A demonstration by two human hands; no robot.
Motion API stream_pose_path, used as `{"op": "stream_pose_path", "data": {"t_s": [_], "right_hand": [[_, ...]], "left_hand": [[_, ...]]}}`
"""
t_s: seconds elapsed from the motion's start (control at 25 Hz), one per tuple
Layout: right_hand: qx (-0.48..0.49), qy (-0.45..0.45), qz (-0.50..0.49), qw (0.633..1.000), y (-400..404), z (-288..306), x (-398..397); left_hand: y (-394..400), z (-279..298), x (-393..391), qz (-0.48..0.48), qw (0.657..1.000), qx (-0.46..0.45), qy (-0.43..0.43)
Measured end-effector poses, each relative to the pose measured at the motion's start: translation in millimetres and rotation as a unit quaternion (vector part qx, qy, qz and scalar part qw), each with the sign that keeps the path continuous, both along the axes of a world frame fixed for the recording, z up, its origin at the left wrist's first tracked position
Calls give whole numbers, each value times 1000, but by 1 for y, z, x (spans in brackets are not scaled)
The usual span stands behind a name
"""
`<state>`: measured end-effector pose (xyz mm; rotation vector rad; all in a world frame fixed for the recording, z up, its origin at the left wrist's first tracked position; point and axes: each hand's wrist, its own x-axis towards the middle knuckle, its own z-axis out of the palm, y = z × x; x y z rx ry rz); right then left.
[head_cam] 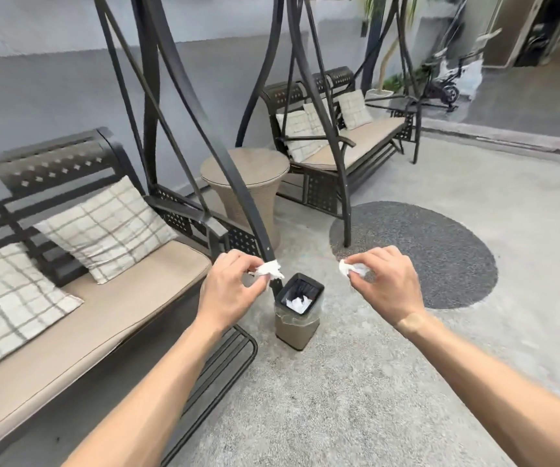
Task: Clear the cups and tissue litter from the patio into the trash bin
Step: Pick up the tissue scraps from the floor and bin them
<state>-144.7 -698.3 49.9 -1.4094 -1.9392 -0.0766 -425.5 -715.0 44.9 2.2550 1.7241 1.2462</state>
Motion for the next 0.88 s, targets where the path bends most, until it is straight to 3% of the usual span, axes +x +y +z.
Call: {"op": "stream_pose_path", "data": {"t_s": [0.44,0.88], "right_hand": [[-31,20,9,999,134,-12,77],[-41,3,9,999,279,-38,55]], "left_hand": [[141,-13,92,17,998,-57,25],[295,-53,75,14,998,-64,1]]}}
